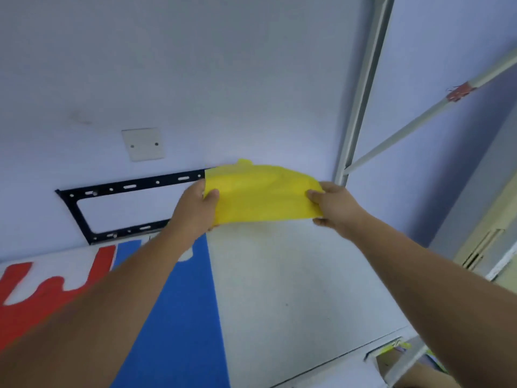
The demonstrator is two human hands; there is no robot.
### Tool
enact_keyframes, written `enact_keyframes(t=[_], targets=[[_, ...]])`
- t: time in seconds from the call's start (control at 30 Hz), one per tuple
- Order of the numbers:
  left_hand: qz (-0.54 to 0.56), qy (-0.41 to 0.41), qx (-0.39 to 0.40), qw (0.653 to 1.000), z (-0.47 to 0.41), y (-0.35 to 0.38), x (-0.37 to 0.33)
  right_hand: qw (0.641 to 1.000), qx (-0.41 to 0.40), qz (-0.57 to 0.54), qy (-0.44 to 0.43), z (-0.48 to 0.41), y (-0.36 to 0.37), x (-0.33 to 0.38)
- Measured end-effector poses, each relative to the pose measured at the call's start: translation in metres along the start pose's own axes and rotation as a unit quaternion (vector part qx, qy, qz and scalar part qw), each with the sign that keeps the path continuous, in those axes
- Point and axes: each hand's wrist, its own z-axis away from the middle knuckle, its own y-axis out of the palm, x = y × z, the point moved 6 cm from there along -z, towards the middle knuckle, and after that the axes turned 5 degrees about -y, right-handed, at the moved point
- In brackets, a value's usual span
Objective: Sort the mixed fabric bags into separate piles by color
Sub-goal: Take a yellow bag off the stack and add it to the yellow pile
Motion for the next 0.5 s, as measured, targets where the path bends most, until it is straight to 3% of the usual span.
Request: enact_keyframes(t=[0.27, 0.4, 0.5], targets=[[-0.046, -0.217, 0.032, 0.975, 0.111, 0.065, 0.119, 0.981, 0.089, 0.108, 0.134, 0.046, -0.004, -0.153], [-0.014, -0.326, 0.053, 0.944, 0.151, 0.085, 0.147, 0.965, 0.138, 0.158, 0.161, 0.071, -0.015, -0.178], [0.025, -0.344, 0.045, 0.938, 0.166, 0.089, 0.149, 0.957, 0.158, 0.173, 0.171, 0.083, -0.025, -0.181]])
